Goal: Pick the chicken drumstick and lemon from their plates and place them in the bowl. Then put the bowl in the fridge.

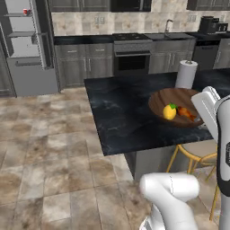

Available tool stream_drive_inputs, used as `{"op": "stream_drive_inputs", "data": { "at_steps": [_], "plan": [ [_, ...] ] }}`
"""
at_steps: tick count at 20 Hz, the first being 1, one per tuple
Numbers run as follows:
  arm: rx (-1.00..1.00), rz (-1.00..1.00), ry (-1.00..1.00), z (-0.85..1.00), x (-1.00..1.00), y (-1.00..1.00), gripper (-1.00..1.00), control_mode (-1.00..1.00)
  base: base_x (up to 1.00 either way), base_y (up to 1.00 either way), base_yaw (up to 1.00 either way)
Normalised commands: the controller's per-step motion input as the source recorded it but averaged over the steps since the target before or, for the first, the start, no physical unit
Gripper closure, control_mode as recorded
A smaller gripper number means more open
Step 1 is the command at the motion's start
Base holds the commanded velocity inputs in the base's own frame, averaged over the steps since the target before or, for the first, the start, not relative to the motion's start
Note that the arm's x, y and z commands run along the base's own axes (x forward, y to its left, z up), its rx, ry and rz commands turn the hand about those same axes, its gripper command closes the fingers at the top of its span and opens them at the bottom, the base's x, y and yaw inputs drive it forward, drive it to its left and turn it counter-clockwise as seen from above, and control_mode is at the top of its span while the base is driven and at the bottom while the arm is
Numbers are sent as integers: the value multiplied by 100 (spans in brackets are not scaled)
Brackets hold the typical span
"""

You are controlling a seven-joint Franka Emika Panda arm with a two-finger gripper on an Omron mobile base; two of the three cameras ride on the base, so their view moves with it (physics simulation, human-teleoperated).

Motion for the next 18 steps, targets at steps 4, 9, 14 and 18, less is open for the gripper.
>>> {"op": "stream_drive_inputs", "data": {
  "at_steps": [4, 9, 14, 18],
  "plan": [
    [0, 0, 0, 0, 0, 0, 100, 100, 2, 94, 0],
    [0, 0, 0, 0, 0, 0, 100, 100, 7, 94, 0],
    [0, 0, 0, 0, 0, 0, 100, 100, 15, 94, 0],
    [0, 0, 0, 0, 0, 0, 100, 100, 30, 94, 0]
  ]
}}
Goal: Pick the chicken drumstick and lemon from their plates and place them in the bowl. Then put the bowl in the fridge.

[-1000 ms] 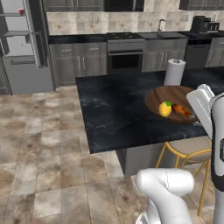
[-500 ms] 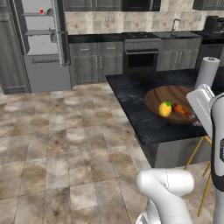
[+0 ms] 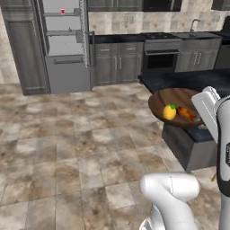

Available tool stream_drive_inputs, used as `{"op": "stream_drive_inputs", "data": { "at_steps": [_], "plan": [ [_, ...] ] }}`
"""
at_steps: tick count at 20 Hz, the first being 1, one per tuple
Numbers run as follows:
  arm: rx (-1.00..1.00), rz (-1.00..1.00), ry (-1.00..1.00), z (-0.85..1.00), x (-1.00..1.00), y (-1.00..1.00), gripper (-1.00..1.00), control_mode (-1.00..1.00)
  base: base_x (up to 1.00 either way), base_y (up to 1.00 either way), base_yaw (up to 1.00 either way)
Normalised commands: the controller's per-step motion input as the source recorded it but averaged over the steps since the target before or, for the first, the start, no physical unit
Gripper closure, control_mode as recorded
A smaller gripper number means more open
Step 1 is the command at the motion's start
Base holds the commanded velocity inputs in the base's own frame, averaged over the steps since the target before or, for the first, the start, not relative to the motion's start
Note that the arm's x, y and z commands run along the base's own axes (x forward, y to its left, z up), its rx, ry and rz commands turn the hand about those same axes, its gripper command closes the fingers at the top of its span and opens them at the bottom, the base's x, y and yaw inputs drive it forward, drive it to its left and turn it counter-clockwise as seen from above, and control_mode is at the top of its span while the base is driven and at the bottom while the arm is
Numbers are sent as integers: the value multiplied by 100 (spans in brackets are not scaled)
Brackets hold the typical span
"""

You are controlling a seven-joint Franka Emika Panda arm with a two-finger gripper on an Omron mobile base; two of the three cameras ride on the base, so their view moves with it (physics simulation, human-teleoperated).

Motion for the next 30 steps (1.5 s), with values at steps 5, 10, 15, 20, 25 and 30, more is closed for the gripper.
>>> {"op": "stream_drive_inputs", "data": {
  "at_steps": [5, 10, 15, 20, 25, 30],
  "plan": [
    [0, 0, 0, 0, 0, 0, 100, 100, 54, 73, -13],
    [0, 0, 0, 0, 0, 0, 100, 100, 66, 62, -18],
    [0, 0, 0, 0, 0, 0, 100, 100, 73, 56, -18],
    [0, 0, 0, 0, 0, 0, 100, 100, 74, 55, -18],
    [0, 0, 0, 0, 0, 0, 100, 100, 72, 59, -14],
    [0, 0, 0, 0, 0, 0, 100, 100, 69, 69, -5]
  ]
}}
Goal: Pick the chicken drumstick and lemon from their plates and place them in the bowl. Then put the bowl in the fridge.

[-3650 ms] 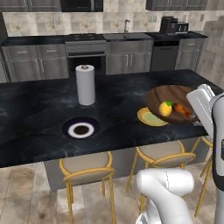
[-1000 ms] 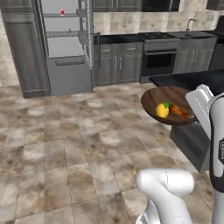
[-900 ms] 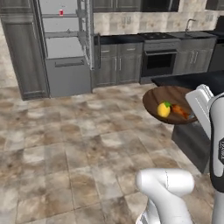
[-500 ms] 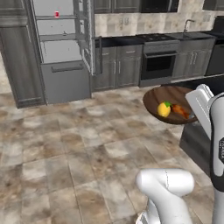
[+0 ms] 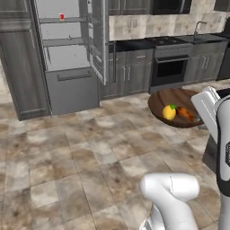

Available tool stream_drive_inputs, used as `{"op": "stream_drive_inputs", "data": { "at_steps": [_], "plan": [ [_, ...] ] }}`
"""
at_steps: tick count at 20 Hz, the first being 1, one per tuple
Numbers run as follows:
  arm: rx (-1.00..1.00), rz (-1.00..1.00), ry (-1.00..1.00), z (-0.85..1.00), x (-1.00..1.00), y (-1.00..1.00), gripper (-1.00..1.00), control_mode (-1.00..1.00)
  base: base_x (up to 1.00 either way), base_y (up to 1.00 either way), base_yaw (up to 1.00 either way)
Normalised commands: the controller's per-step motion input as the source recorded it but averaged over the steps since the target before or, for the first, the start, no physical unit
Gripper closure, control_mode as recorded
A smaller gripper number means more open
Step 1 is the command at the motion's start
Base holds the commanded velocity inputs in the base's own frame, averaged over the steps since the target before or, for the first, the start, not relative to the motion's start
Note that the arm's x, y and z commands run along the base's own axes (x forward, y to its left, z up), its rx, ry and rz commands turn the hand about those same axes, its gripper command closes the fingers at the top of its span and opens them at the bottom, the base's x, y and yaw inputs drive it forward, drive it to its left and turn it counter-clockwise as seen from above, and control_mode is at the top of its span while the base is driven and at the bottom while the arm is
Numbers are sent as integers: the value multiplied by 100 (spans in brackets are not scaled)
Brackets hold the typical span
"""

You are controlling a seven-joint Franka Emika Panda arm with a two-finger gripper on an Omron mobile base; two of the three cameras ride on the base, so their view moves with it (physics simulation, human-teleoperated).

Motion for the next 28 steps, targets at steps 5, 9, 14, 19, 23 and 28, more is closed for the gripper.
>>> {"op": "stream_drive_inputs", "data": {
  "at_steps": [5, 9, 14, 19, 23, 28],
  "plan": [
    [0, 0, 0, 0, 0, 0, 100, 100, 66, 78, 0],
    [0, 0, 0, 0, 0, 0, 100, 100, 67, 78, 0],
    [0, 0, 0, 0, 0, 0, 100, 100, 74, 74, 0],
    [0, 0, 0, 0, 0, 0, 100, 100, 78, 69, 0],
    [0, 0, 0, 0, 0, 0, 100, 100, 80, 64, 0],
    [0, 0, 0, 0, 0, 0, 100, 100, 91, 45, 0]
  ]
}}
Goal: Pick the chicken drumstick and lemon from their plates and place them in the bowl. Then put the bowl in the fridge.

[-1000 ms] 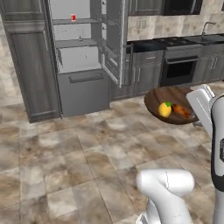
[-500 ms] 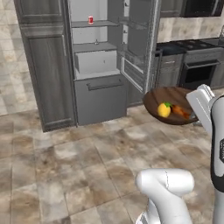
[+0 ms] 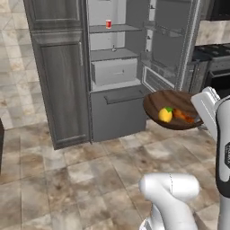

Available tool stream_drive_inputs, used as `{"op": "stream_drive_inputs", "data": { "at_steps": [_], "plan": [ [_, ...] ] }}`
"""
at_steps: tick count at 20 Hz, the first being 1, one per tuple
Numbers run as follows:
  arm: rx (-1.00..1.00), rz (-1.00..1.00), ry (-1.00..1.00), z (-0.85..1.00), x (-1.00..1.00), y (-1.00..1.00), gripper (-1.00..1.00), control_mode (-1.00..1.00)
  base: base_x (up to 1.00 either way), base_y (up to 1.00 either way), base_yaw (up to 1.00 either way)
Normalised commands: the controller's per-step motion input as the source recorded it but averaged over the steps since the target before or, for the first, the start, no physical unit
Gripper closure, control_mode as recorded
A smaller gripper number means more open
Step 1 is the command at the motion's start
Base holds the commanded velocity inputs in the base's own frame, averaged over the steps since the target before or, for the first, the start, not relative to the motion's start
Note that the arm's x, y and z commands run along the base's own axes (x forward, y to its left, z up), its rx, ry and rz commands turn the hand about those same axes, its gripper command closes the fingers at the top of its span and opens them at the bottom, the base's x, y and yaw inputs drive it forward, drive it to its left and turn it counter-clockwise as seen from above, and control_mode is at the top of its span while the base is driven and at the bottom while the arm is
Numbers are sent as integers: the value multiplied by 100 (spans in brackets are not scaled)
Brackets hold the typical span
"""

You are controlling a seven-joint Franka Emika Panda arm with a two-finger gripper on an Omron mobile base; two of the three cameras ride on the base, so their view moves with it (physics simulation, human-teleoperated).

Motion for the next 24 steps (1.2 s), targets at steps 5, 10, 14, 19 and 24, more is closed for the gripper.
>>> {"op": "stream_drive_inputs", "data": {
  "at_steps": [5, 10, 14, 19, 24],
  "plan": [
    [0, 0, 0, 0, 0, 0, 100, 100, 94, 19, 0],
    [0, 0, 0, 0, 0, 0, 100, 100, 89, -1, 0],
    [0, 0, 0, 0, 0, 0, 100, 100, 77, -8, -9],
    [0, 0, 0, 0, 0, 0, 100, 100, 68, -2, -19],
    [0, 0, 0, 0, 0, 0, 100, 100, 57, -15, -22]
  ]
}}
